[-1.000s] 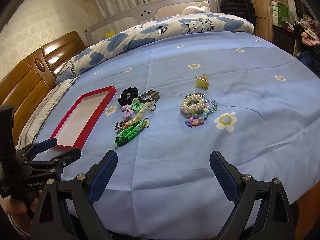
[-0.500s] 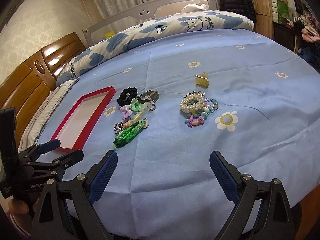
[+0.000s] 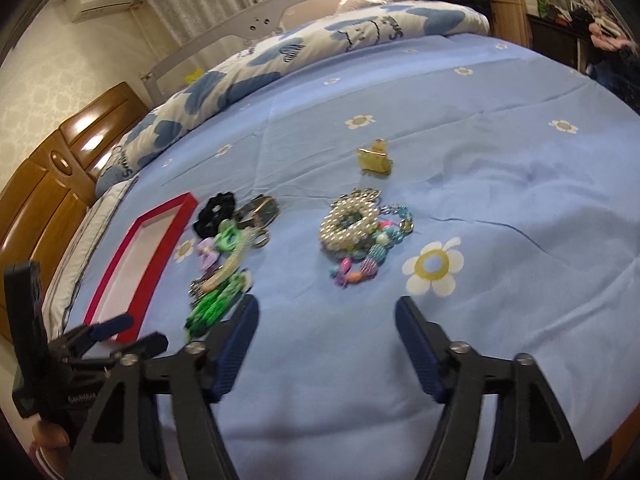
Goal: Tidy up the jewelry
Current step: 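Grasp the green braided hair tie with the left tool while the right tool grasps the pearl bracelet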
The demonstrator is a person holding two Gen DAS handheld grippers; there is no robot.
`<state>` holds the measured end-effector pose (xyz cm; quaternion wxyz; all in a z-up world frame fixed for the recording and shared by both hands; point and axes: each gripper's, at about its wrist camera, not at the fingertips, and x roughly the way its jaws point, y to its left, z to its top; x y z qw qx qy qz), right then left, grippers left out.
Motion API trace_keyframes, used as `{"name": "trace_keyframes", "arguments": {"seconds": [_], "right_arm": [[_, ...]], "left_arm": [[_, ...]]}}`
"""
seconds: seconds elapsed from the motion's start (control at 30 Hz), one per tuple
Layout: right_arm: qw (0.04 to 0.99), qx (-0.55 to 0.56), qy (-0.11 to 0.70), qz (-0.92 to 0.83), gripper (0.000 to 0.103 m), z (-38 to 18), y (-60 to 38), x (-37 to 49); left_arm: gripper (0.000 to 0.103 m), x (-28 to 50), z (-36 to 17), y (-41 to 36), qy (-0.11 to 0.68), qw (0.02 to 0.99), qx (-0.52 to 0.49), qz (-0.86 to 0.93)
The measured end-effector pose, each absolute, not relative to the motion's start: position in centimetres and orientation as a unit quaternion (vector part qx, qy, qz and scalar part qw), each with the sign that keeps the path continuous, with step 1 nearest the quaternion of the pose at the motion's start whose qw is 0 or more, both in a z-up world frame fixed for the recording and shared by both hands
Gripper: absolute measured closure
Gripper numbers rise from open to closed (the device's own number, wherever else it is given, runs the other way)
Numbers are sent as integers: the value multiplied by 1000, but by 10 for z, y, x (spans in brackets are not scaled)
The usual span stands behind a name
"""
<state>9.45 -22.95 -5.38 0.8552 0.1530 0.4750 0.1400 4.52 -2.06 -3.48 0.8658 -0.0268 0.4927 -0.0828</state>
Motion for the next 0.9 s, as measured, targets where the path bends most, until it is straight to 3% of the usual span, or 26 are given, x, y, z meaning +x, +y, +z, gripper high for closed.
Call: {"name": "trace_keyframes", "arguments": {"seconds": [0.13, 0.23, 0.4, 0.47, 0.5, 0.57, 0.6, 0.7, 0.9], "right_arm": [[858, 154, 472, 134, 47, -59, -227, 122], [856, 151, 477, 129, 55, -68, -223, 142], [847, 135, 500, 116, 58, -90, -217, 166], [841, 131, 512, 114, 60, -99, -215, 173], [839, 132, 516, 115, 67, -103, -215, 175], [839, 133, 515, 118, 76, -105, -216, 175], [840, 132, 512, 119, 81, -105, -216, 175], [845, 138, 503, 122, 89, -101, -216, 171], [853, 151, 482, 136, 89, -80, -219, 156]], "left_arm": [[18, 56, -44, -27, 503, 859, -29, -91], [27, 62, -50, -32, 510, 853, -34, -105], [32, 66, -59, -37, 521, 845, -34, -117], [42, 67, -62, -38, 520, 846, -27, -115], [47, 67, -61, -39, 518, 847, -24, -115], [73, 69, -61, -38, 516, 847, -25, -121], [78, 69, -60, -37, 517, 847, -28, -125], [83, 70, -57, -34, 513, 848, -33, -129], [84, 55, -38, -28, 496, 856, -41, -139]]}}
